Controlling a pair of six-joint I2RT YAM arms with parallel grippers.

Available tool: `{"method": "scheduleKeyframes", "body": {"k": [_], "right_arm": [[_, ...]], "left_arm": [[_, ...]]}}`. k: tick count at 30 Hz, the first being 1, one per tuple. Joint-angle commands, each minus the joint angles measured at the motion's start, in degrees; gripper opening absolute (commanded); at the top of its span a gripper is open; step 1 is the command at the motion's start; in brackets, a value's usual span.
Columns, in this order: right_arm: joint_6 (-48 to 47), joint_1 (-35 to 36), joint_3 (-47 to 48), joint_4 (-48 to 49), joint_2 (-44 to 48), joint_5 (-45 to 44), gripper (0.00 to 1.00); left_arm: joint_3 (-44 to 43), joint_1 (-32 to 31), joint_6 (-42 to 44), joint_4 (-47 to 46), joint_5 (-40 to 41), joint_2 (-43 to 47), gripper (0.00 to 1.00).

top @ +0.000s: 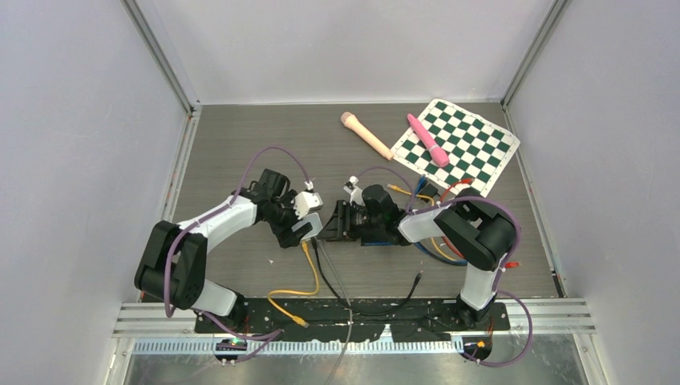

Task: Pull the plug from the switch port
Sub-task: Pull the connector from the switch port.

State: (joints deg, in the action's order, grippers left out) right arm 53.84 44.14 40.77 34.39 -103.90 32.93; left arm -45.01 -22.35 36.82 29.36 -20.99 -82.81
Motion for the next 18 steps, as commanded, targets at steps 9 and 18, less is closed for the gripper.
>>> {"method": "scheduleKeyframes", "body": {"k": [9,18], "right_arm": [[2.22,0.21,0.50,3.14,-0.22,-0.63,0.53],[2.06,0.18,0.33,2.81,-0.53,-0.94,0.53]], "left_arm": [[-4.28,0.38,0.00,0.46,-3.16,-3.87,0.73],[-4.68,0.29,-0.75,1.17,-3.17,-4.48,0.70]]}}
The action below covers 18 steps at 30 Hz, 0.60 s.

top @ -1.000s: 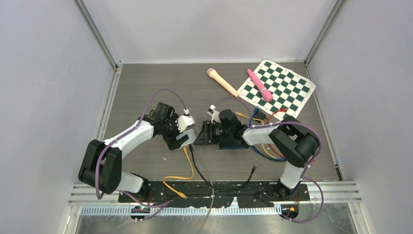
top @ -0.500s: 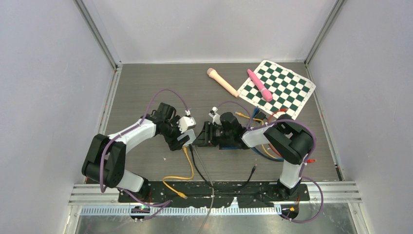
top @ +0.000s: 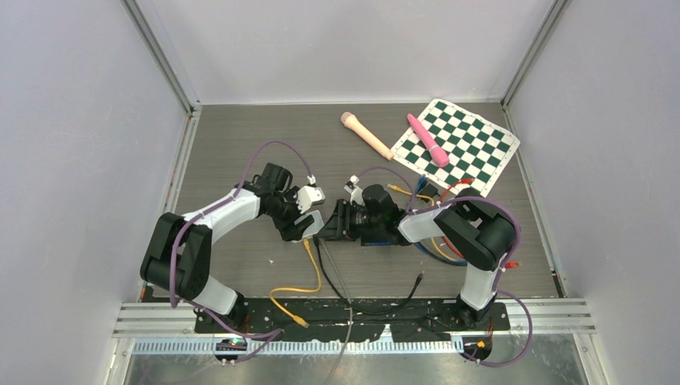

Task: Pull the plug from the switch port
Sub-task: Pull the connector from the switch port.

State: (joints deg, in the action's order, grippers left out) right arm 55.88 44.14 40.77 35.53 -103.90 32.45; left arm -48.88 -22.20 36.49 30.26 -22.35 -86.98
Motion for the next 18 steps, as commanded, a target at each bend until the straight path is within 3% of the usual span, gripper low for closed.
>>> {"method": "scheduleKeyframes", "body": {"k": [1,18], "right_arm": [[0.03,0.21,0.33,1.71,-0.57,-0.41,0.53],[-0.17,0.24,1.49,0.66,-2.14,-0.72,0.53]], "left_arm": [[-0.66,0.12,-0.57,0.35,-1.87,-0.25,0.71],[-0.23,-0.86,-0.03,3.60,-1.93,1.91,0.83]]}}
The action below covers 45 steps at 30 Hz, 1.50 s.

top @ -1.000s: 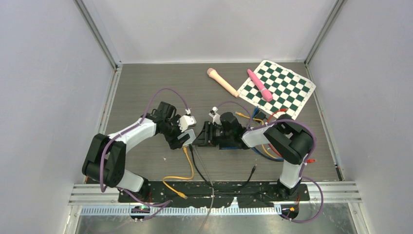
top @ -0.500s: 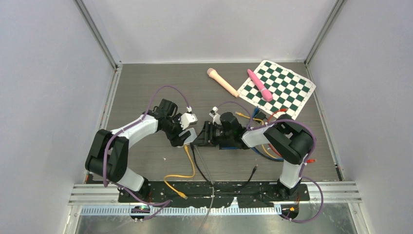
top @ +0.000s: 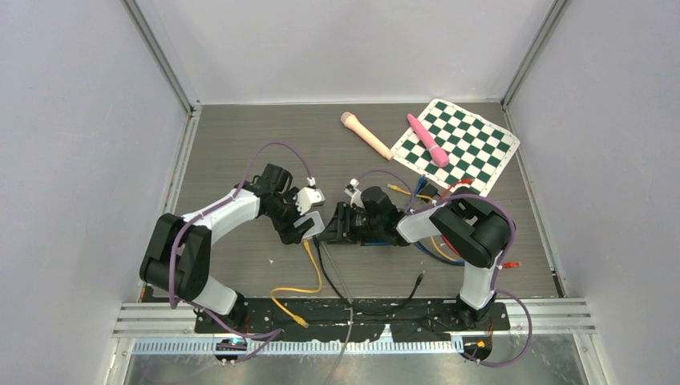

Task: Pull the plug from the switch port
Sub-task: Pull the connector from the switch port.

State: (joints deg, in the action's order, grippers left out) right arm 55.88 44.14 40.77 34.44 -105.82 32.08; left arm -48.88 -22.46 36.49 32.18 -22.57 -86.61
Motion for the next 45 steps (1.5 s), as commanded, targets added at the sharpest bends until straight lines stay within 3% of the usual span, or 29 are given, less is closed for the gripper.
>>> {"method": "scheduleKeyframes", "body": {"k": [1,5,16,22,27,31,38,45], "right_arm": [[-0.22,0.24,1.45,1.81,-0.25,-0.35,0.53],[-0.17,0.24,1.26,1.80,-0.28,-0.34,0.53],[0.01,0.24,2.39,0.11,-0.79,-1.41,0.53],[-0.34,0.24,2.64,-0.75,-0.66,-1.66,0.53],[-0.37,0.24,2.44,-0.71,-0.62,-1.75,0.53],[-0.43,0.24,2.46,-0.95,-0.57,-1.86,0.53],[-1.14,0.22,2.97,-3.89,-0.37,-3.86,0.51],[-3.69,0.23,3.67,-8.08,-0.67,-5.33,0.44]], "left_arm": [[-0.17,-0.77,-0.20,1.32,-1.51,1.41,0.83],[-0.13,-1.36,-0.80,1.29,-0.08,0.66,0.85],[0.97,-3.21,-2.43,0.57,1.51,0.12,0.74],[1.50,-4.50,-3.02,0.35,3.21,0.04,0.82],[1.58,-4.96,-3.88,0.01,4.07,-0.22,0.83],[1.68,-5.05,-4.13,-0.54,4.06,-0.18,0.73],[1.80,-5.05,-3.88,-0.95,2.80,0.08,0.40],[1.47,-5.05,-3.43,-0.57,2.08,-0.20,0.30]]}}
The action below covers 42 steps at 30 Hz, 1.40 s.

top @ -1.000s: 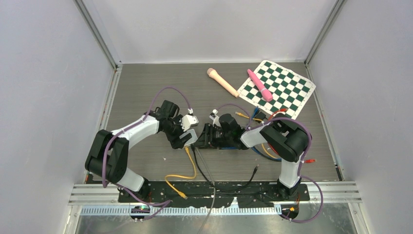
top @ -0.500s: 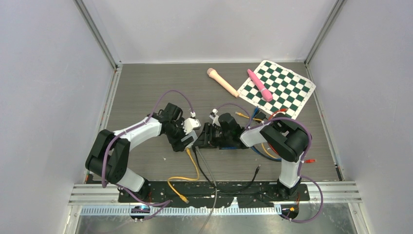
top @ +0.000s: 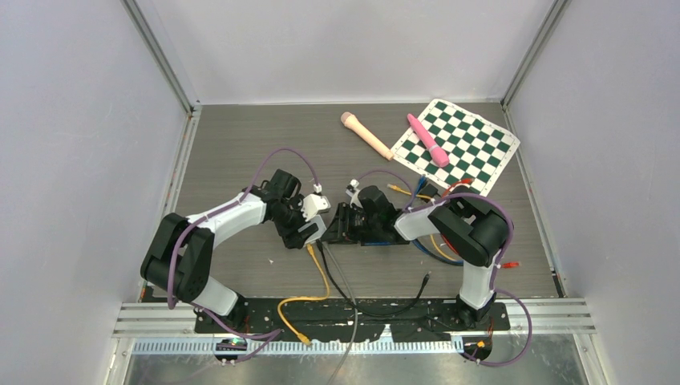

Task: Pull the plug from the switch port
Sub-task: Pull the connector from the switch port.

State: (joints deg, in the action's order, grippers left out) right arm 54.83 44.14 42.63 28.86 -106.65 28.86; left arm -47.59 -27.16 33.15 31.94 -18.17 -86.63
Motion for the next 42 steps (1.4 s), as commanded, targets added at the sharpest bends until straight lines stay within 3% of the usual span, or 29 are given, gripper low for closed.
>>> {"method": "scheduleKeyframes", "body": {"k": [1,14,22,34,39,42], "right_arm": [[-3.44,0.20,2.69,-3.71,-0.44,-1.95,0.44],[-5.24,0.32,5.75,-6.44,-3.44,-1.28,0.35],[-7.13,0.42,4.70,-6.56,-2.10,-0.31,0.38],[-7.17,0.40,5.96,-7.35,-2.19,-1.18,0.22],[-8.19,0.44,5.40,-7.87,-1.48,-1.35,0.21],[-8.83,0.39,5.57,-8.13,-1.37,-1.19,0.15]], "left_arm": [[0.08,-0.35,-0.01,-0.31,-2.42,-0.29,0.29],[0.00,-0.32,0.12,-0.81,-3.67,-1.67,0.23],[-1.67,-0.31,1.03,1.33,-4.41,-3.69,0.19],[-1.15,-0.26,1.40,0.71,-4.95,-3.42,0.18],[-1.25,-0.26,1.26,0.69,-4.95,-3.46,0.16],[-1.27,-0.21,1.22,0.66,-4.96,-3.52,0.16]]}}
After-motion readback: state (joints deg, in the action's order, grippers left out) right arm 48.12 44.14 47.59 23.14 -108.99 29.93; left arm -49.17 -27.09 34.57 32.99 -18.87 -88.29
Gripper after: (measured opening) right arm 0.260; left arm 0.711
